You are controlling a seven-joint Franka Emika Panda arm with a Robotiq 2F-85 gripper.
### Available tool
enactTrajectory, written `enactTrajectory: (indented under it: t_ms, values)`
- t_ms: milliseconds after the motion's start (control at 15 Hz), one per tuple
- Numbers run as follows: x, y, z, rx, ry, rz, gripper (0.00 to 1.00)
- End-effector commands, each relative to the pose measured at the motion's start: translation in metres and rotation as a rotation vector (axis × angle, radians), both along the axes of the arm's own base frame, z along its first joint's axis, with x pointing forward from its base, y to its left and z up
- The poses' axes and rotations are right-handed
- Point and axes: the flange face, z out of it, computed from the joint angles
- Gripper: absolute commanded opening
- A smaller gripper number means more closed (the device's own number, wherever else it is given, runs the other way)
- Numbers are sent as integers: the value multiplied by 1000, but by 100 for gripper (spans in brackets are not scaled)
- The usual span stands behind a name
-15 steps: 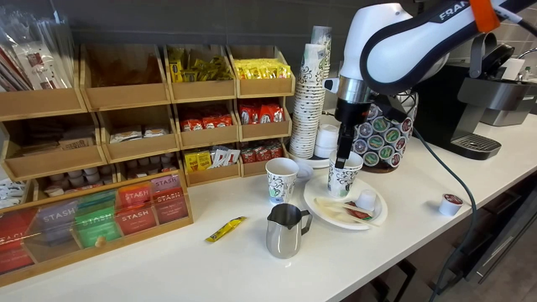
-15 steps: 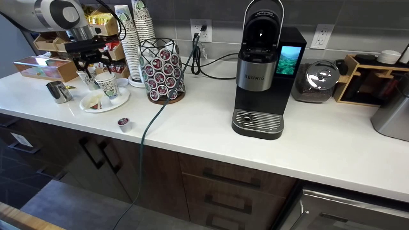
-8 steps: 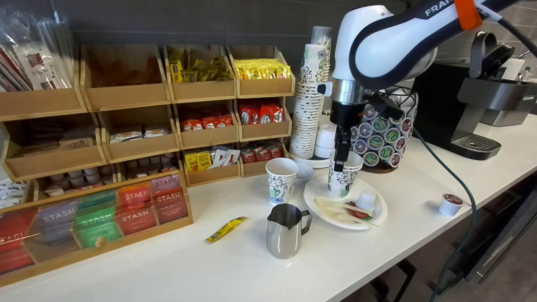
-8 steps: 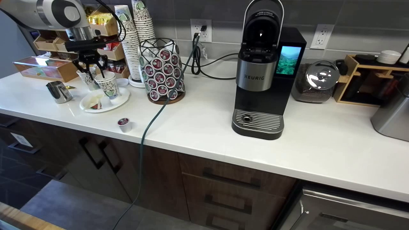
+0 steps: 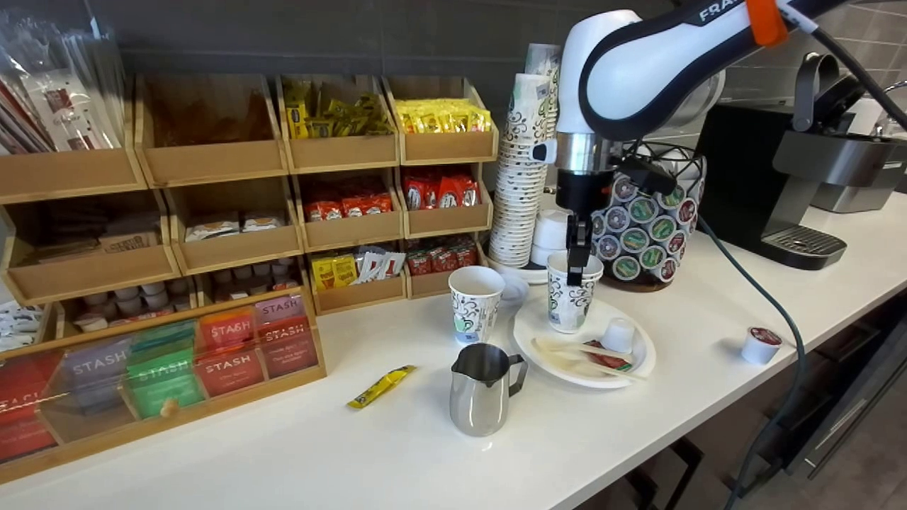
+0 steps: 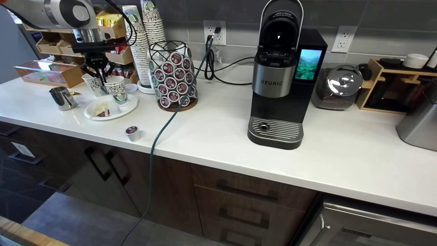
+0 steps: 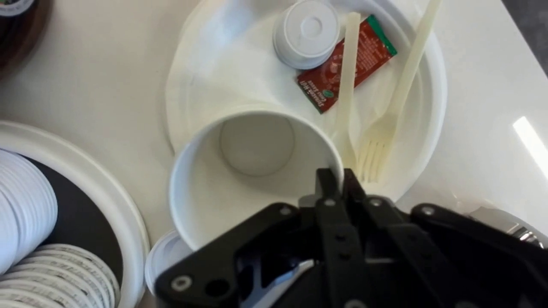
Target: Move the cup from the plate to the countertop
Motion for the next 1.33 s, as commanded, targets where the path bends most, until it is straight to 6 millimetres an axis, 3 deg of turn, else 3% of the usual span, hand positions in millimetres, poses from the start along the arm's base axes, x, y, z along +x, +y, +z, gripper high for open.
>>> enactTrajectory:
  t_ms: [0,333,533,667,933,1267]
  values:
    - [-6,0,24,23,-2,-11,1]
    - [-61,-16,93,71,-111,-98,1]
    - [-91,-25,116,101,-138,-123,1]
    - [-114,-33,122,73,-102,-172,1]
    - [-152,-66,106,-9,-10,-396,1]
    - [-167,-124,81,-46,-30,-670,1]
